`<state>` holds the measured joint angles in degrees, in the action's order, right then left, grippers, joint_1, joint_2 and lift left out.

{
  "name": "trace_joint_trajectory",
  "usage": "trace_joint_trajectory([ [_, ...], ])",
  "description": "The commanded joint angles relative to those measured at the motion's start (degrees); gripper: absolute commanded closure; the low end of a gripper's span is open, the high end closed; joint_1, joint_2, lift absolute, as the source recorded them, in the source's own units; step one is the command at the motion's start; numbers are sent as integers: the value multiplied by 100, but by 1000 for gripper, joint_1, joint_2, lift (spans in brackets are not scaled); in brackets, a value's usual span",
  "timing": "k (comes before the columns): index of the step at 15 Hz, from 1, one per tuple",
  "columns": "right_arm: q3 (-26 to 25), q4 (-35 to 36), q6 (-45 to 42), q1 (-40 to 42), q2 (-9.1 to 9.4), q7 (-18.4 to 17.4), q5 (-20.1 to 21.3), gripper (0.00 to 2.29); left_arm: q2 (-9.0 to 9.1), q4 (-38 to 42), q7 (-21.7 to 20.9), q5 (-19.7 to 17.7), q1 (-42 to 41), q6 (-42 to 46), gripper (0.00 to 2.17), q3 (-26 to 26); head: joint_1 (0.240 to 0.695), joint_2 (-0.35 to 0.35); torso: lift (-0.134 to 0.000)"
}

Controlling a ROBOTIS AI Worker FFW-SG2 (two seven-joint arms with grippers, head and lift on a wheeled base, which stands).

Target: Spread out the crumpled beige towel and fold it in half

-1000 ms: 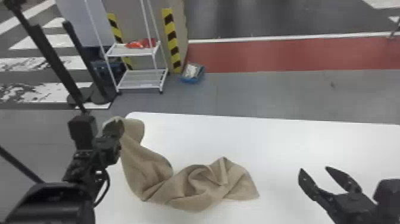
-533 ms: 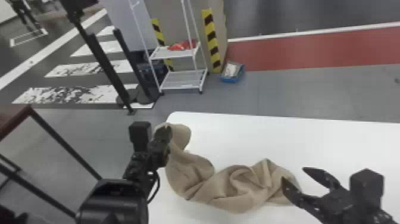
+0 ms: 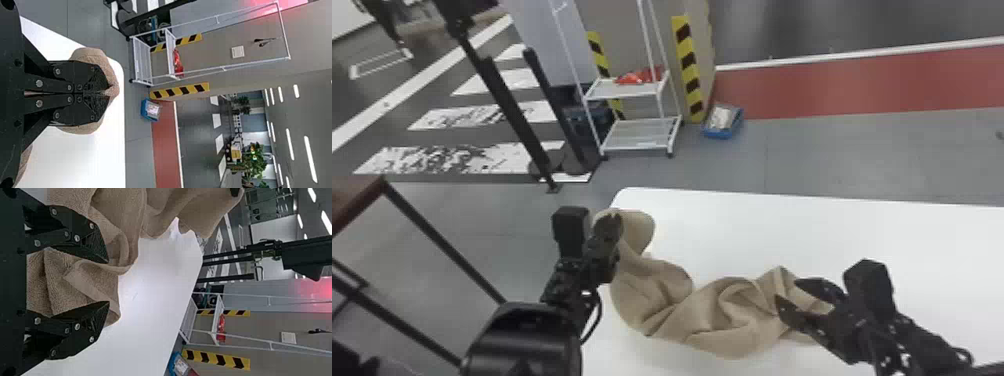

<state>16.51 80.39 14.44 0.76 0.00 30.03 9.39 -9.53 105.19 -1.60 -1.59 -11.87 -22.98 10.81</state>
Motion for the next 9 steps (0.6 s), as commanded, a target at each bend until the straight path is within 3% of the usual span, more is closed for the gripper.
trace_joint_trajectory([
  [1,107,-305,363,-366,5,99,11,616,-13,-7,1,27,0,17,1652,-8,695,350,0],
  [6,204,-314,890,-445,5,538,-104,616,-57,-42,72,115,44,87,1652,-131,695,350,0],
  [9,458,-314,1189,-524,5,424,178,616,-57,-69,72,141,53,193,1652,-175,695,350,0],
])
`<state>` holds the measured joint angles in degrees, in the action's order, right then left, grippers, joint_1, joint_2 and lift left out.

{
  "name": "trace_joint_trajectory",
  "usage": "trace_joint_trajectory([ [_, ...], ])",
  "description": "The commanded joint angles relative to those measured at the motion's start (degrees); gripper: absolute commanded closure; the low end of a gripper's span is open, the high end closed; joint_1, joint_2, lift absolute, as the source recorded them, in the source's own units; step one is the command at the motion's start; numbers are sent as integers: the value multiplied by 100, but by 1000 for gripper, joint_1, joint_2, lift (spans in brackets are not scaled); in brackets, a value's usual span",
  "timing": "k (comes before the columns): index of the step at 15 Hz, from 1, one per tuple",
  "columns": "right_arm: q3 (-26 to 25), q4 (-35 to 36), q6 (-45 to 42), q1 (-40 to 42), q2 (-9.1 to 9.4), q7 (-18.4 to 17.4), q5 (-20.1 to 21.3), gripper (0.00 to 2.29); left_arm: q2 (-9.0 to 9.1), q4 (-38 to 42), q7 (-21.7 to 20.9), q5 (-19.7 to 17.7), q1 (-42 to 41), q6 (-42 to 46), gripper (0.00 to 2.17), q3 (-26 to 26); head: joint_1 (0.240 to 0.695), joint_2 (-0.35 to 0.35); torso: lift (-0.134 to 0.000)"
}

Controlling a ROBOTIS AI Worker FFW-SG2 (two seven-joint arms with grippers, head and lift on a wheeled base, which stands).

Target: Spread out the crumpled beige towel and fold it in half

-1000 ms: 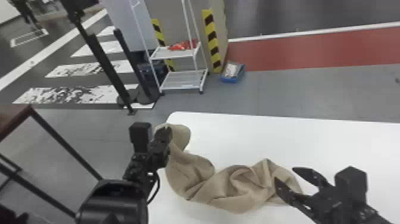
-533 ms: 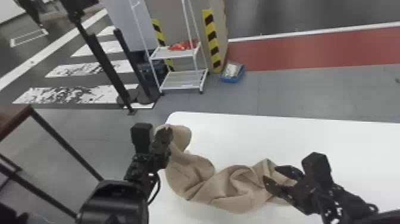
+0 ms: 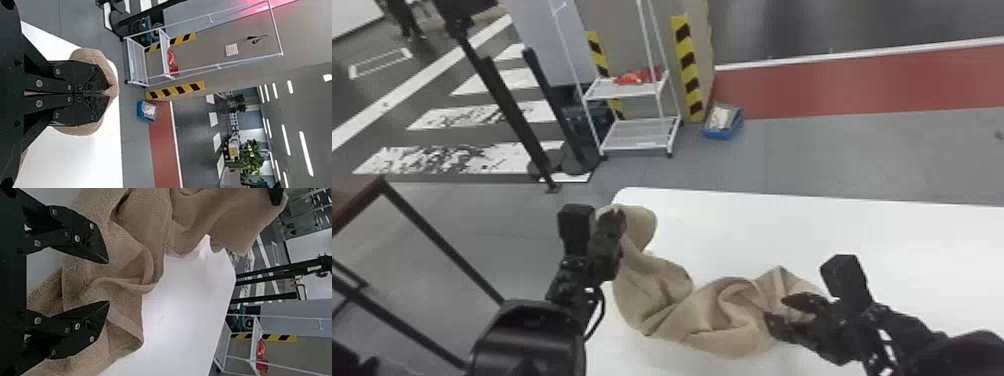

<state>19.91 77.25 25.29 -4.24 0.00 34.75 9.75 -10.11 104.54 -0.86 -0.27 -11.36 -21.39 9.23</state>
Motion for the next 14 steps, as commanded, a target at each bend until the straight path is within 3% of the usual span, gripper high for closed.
trace_joint_trajectory([
  [1,127,1,174,-33,5,-109,273,616,0,-13,-2,10,2,51,1652,-17,695,350,0],
  [3,153,-17,227,-68,5,-223,423,643,-9,-4,-2,10,20,69,1652,-17,695,350,0],
  [9,-75,-43,455,-94,5,-302,405,1531,-35,-74,7,45,134,69,1652,-114,695,350,0],
  [14,-708,1187,315,530,5,-170,282,1595,-35,58,7,27,81,69,1652,-44,695,350,0],
])
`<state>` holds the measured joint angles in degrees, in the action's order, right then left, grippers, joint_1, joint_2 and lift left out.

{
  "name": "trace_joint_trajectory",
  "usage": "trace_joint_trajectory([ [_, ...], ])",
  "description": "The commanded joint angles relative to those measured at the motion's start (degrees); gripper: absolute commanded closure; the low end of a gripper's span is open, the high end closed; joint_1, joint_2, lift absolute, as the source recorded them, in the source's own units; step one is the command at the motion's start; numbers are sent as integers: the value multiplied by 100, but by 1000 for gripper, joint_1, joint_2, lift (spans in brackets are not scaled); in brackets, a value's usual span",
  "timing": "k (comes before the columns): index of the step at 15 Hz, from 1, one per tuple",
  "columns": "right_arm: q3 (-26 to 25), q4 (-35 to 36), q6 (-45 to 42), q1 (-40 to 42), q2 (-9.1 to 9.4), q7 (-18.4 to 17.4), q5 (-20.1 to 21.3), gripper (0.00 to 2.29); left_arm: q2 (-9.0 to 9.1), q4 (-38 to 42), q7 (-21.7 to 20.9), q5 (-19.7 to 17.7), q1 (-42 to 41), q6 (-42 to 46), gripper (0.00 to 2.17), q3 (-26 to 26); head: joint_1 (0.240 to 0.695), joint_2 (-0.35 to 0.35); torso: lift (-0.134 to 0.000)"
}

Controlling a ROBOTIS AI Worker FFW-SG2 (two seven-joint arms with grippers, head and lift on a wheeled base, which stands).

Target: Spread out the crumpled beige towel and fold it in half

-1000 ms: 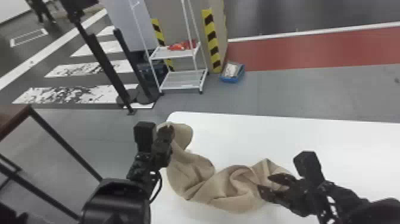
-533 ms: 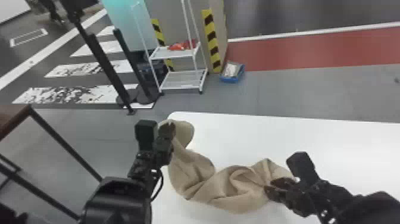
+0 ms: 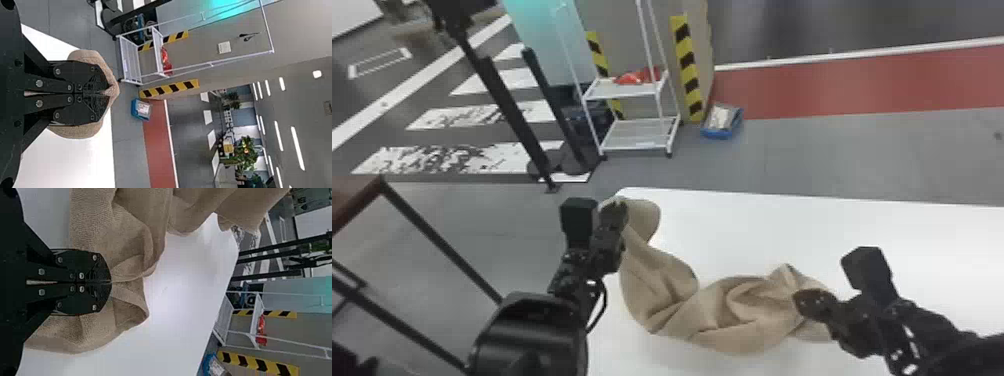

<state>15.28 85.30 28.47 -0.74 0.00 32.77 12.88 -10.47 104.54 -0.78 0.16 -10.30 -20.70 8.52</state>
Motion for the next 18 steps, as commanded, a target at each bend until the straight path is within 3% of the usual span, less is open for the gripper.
trace_joint_trajectory([
  [1,-491,716,-3,303,5,89,-84,1595,1,137,-9,-52,-51,0,1652,71,695,350,0],
  [4,-1247,1736,102,725,5,291,-392,1595,1,489,-53,-192,-227,-18,1652,159,695,347,0],
  [8,-2548,2624,718,830,5,494,-796,1595,10,981,-185,-482,-350,-281,1656,256,695,263,0],
  [12,-3497,2518,1403,101,-35,731,-990,1595,45,866,-370,-570,72,-738,1652,115,695,131,0],
  [15,-3664,1991,1456,-488,-299,713,-884,1595,54,348,-370,-421,704,-949,1656,-201,695,65,0],
  [18,-3716,1499,1456,-1130,-475,713,-585,1595,72,172,-405,-500,1311,-1776,1652,-324,695,0,0],
])
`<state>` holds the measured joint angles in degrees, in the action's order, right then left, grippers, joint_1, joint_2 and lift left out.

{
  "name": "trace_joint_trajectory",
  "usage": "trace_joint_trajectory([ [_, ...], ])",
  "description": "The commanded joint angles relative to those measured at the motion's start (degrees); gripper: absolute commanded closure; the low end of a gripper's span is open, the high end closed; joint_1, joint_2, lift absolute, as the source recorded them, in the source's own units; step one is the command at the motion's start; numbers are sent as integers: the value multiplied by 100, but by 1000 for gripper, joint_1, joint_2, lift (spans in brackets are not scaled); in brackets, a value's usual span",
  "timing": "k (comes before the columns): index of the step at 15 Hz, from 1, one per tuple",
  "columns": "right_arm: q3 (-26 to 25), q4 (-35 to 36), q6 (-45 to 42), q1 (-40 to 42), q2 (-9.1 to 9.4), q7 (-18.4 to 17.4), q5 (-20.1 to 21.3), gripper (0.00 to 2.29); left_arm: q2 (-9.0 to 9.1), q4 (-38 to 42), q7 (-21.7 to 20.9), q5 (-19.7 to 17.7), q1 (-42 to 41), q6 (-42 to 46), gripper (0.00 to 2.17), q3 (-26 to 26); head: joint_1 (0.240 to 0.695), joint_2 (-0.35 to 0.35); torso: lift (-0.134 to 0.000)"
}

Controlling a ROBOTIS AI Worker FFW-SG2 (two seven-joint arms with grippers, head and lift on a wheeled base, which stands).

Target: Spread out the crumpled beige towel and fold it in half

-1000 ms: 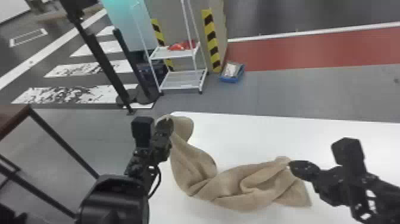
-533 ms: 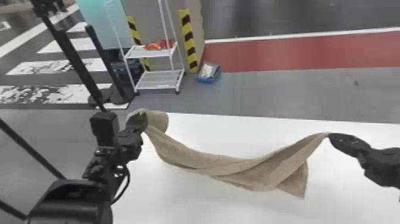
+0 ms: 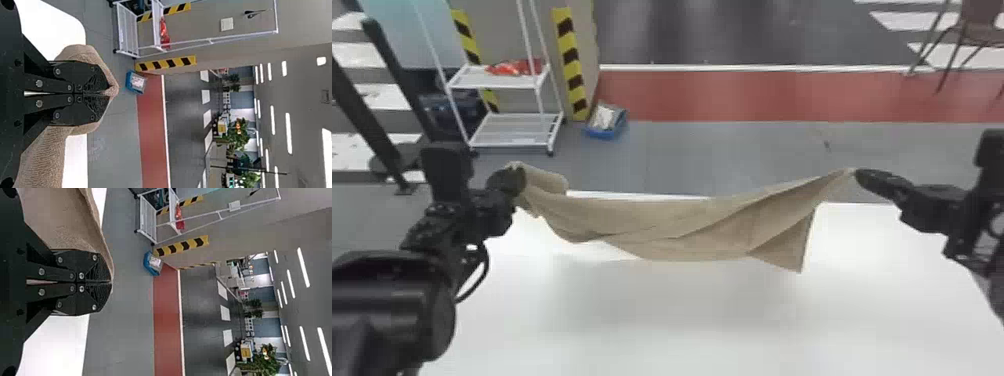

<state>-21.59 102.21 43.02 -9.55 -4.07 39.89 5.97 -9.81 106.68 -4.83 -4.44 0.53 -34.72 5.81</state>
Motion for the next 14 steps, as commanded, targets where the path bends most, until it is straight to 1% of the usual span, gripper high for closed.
trace_joint_trajectory([
  [1,-135,-219,1,-328,-146,10,79,1598,6,-7,-9,-127,281,-673,1652,-98,695,-11,0],
  [3,-250,-175,-210,-161,-190,317,9,1598,14,371,-97,-224,123,-972,1652,-107,672,-43,0],
  [4,-373,-149,-473,32,-190,581,0,1598,14,494,-115,-276,-132,-954,1652,-89,670,-52,0],
  [5,-469,-140,-526,260,-199,889,9,1598,32,520,-106,-285,-378,-919,1652,-98,672,-58,0],
  [6,-531,-70,-579,568,-199,1003,9,1598,41,459,-53,-268,-571,-866,1652,-116,682,-62,0],
  [7,-610,-17,-772,893,-199,1003,27,1598,41,327,-9,-241,-773,-743,1649,-133,695,-68,0],
  [8,-663,-8,-825,1148,-199,1064,27,1598,41,169,8,-153,-940,-603,1636,-168,695,-74,0],
  [9,-742,36,-860,1350,-199,1126,9,1595,50,46,26,-30,-1037,-409,1497,-203,695,-80,0],
  [10,-786,132,-878,1596,-190,1135,0,1598,50,-16,26,-22,-1142,-409,1207,-221,695,-84,0],
  [11,-882,247,-860,1834,-146,1170,-8,1598,41,-25,26,-4,-1274,-392,967,-230,695,-88,0],
  [12,-961,343,-895,2071,-111,1179,-35,1598,32,-25,43,93,-1371,-409,842,-221,695,-98,0],
  [13,-1058,405,-913,2335,-103,1187,-167,1598,23,-42,96,154,-1485,-357,518,-195,695,-104,0],
  [14,-1155,396,-1036,2572,-103,1187,-281,1598,6,-51,105,172,-1599,-339,329,-124,695,-107,0],
])
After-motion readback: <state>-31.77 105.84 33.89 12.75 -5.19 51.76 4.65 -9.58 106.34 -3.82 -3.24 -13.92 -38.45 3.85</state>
